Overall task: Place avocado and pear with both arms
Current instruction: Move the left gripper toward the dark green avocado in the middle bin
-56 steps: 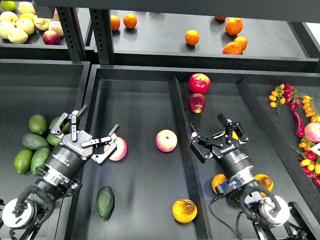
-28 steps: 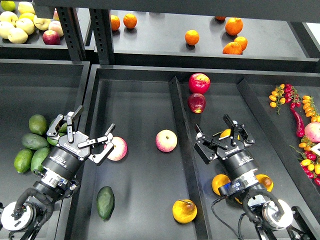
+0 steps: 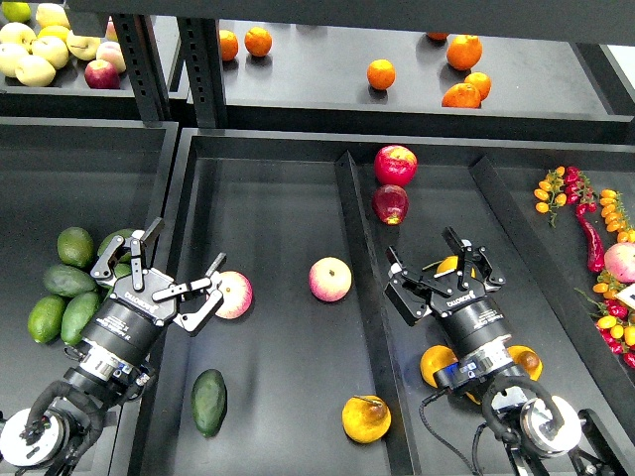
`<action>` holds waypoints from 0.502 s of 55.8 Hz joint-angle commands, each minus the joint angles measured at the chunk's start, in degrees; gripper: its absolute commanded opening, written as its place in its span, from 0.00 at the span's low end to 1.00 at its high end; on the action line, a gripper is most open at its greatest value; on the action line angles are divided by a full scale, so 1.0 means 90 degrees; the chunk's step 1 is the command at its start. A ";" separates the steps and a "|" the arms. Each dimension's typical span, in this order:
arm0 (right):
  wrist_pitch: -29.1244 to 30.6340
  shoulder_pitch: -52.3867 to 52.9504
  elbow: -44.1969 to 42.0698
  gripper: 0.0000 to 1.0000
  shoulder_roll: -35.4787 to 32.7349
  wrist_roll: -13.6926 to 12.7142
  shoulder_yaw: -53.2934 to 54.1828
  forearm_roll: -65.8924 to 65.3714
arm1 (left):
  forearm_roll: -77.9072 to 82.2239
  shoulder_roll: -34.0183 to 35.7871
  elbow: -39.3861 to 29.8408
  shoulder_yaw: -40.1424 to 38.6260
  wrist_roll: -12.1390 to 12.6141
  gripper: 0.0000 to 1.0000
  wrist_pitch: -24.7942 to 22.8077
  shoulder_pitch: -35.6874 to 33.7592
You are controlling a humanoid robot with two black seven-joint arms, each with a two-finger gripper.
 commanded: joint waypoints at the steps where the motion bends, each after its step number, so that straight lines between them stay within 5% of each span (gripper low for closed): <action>1: 0.0000 0.0002 -0.0001 0.99 0.0000 0.0000 0.0000 -0.0001 | -0.0012 0.0000 0.0000 0.0009 0.0001 1.00 -0.0083 -0.0005; 28: -0.0029 -0.0008 -0.0001 0.99 0.0000 0.0000 0.0000 -0.0010 | -0.0500 0.0000 0.0058 0.0117 0.0060 1.00 -0.0025 0.0298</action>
